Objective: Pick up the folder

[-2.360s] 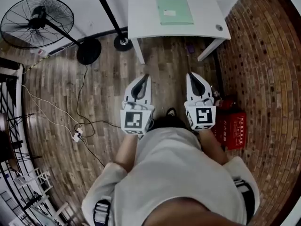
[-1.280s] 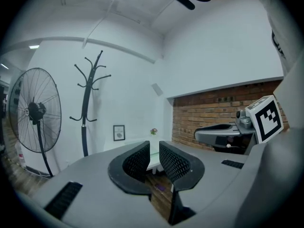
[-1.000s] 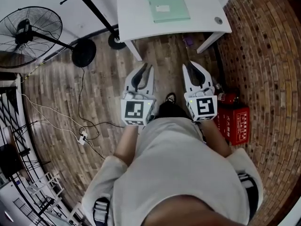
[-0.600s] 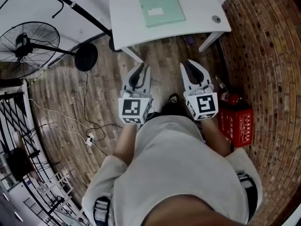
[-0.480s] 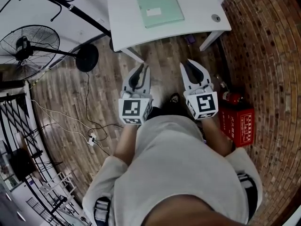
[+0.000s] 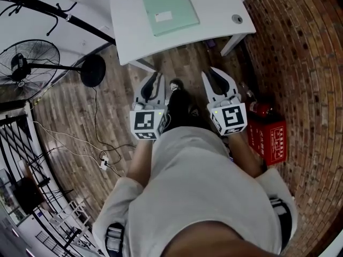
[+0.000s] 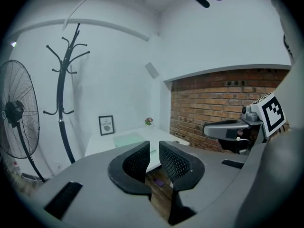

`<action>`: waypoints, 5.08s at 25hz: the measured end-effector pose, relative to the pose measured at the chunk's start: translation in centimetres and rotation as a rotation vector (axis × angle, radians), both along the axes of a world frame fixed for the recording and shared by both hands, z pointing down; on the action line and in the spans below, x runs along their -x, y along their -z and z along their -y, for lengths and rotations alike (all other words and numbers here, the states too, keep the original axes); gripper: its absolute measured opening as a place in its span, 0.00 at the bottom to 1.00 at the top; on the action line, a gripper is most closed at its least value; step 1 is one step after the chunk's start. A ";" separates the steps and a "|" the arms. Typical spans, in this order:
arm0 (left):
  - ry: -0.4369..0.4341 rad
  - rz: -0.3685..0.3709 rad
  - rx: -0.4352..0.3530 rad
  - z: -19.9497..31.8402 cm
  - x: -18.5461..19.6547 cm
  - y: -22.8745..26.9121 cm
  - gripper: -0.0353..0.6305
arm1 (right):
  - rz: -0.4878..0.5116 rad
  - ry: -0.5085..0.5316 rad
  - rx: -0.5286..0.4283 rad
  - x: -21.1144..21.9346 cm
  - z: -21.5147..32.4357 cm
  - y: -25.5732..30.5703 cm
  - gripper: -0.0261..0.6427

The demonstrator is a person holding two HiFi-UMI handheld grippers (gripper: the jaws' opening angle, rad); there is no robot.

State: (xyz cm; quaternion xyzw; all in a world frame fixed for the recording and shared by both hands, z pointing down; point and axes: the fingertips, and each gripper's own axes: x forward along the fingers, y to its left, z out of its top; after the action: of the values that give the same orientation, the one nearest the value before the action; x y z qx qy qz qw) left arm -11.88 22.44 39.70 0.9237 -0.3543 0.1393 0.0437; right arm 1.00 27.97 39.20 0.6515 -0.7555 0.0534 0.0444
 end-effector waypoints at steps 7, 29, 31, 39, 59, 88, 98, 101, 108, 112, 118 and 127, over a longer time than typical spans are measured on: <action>-0.024 -0.012 0.006 3.4 -2.0 -0.2 0.13 | -0.016 0.003 0.017 -1.3 3.0 -0.2 0.14; -0.108 -0.021 0.081 21.6 -5.3 -2.6 0.13 | -0.078 -0.020 0.126 -4.9 22.1 -1.2 0.16; -0.111 -0.028 0.089 22.7 -5.2 -2.8 0.13 | -0.085 -0.016 0.135 -4.6 23.3 -1.3 0.16; -0.102 -0.031 0.130 26.1 -5.1 -3.8 0.13 | -0.088 -0.022 0.178 -5.2 26.2 -2.0 0.17; 0.045 -0.028 0.194 34.8 -9.0 -6.2 0.13 | -0.094 0.121 0.253 -11.2 36.7 -5.1 0.19; 0.260 0.123 0.470 38.6 -10.7 -17.1 0.13 | 0.007 0.339 0.518 -15.5 46.6 -17.9 0.22; 0.328 0.146 0.543 40.2 -9.6 -20.2 0.13 | 0.037 0.357 0.621 -16.0 49.5 -21.7 0.25; 0.345 0.145 0.568 40.6 -9.4 -21.0 0.13 | 0.047 0.358 0.645 -16.3 50.3 -22.4 0.26; 0.374 0.169 0.612 40.8 -9.0 -22.0 0.16 | 0.142 0.352 0.721 -16.9 50.9 -23.9 0.28; 0.389 0.185 0.662 40.6 -8.0 -23.0 0.18 | 0.266 0.337 0.781 -16.7 50.8 -24.5 0.30; 0.396 0.162 0.756 40.5 -7.4 -23.8 0.27 | 0.386 0.339 0.868 -16.6 51.1 -25.2 0.34; 0.326 0.113 0.863 40.3 -8.6 -24.9 0.47 | 0.370 0.357 0.935 -16.5 51.3 -26.6 0.37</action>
State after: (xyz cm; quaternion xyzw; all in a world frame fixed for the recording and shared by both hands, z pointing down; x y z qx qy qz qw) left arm -3.29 -17.81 64.62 0.7443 -0.4063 0.3155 0.4258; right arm 17.48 -23.33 65.77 0.4033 -0.7454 0.4899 0.2043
